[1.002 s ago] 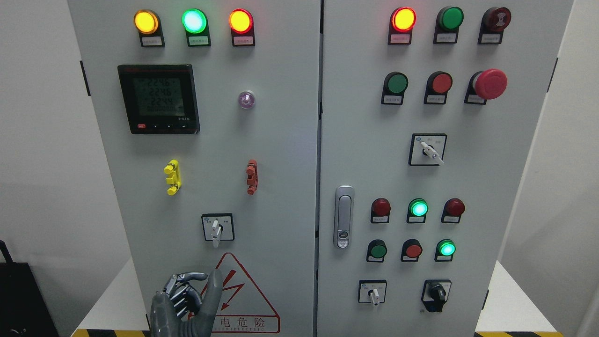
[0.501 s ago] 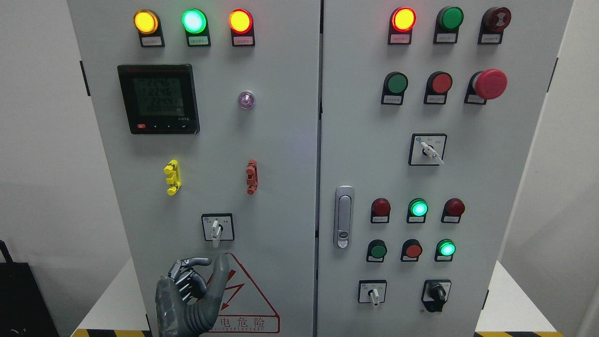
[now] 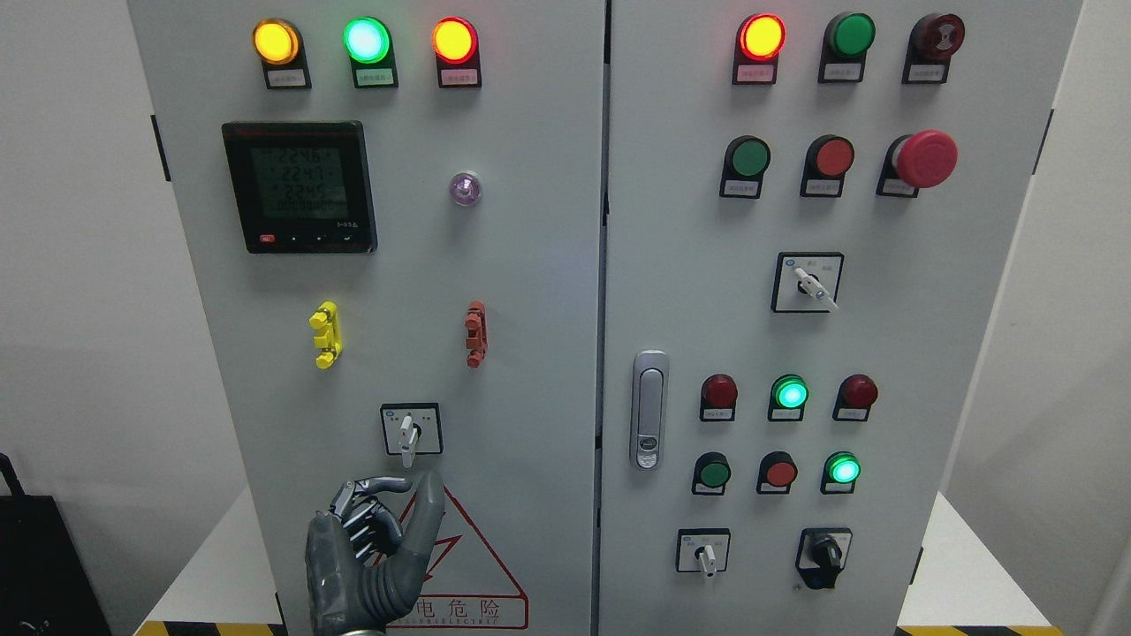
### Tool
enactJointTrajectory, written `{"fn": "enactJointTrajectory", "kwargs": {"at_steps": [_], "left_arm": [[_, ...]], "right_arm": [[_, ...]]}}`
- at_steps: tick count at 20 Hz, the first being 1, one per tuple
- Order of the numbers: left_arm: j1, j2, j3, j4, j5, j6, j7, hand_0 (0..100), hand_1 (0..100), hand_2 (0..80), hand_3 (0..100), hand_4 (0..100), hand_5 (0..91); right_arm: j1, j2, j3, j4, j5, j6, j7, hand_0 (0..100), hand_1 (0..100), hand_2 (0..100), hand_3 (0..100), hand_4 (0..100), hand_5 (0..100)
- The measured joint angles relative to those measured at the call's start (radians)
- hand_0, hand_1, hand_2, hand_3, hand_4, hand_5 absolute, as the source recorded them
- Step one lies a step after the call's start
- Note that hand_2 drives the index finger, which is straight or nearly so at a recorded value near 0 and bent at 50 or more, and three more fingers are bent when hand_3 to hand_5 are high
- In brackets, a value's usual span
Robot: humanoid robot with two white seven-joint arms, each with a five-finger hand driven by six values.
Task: Turn on light switch 1
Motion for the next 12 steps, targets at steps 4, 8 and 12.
{"fn": "enactJointTrajectory", "kwargs": {"at_steps": [4, 8, 12], "left_arm": [[-0.004, -0.001, 0.001, 0.000, -0.008, 0.011, 0.000, 0, 49, 49.3, 100, 100, 87.3], [-0.006, -0.001, 0.004, -0.001, -0.014, 0.017, 0.019, 0, 52, 50.0, 100, 100, 87.3], [-0.009, -0.002, 0.010, -0.001, -0.016, 0.026, 0.028, 0, 58, 50.9, 100, 100, 87.3]], "right_arm": [[0.000, 0.000, 0.000, 0.000, 0.000, 0.000, 0.000, 0, 0, 0, 0, 0, 0], [0.000, 0.000, 0.000, 0.000, 0.000, 0.000, 0.000, 0, 0, 0, 0, 0, 0], [0.000, 0.000, 0.000, 0.000, 0.000, 0.000, 0.000, 0, 0, 0, 0, 0, 0]]}}
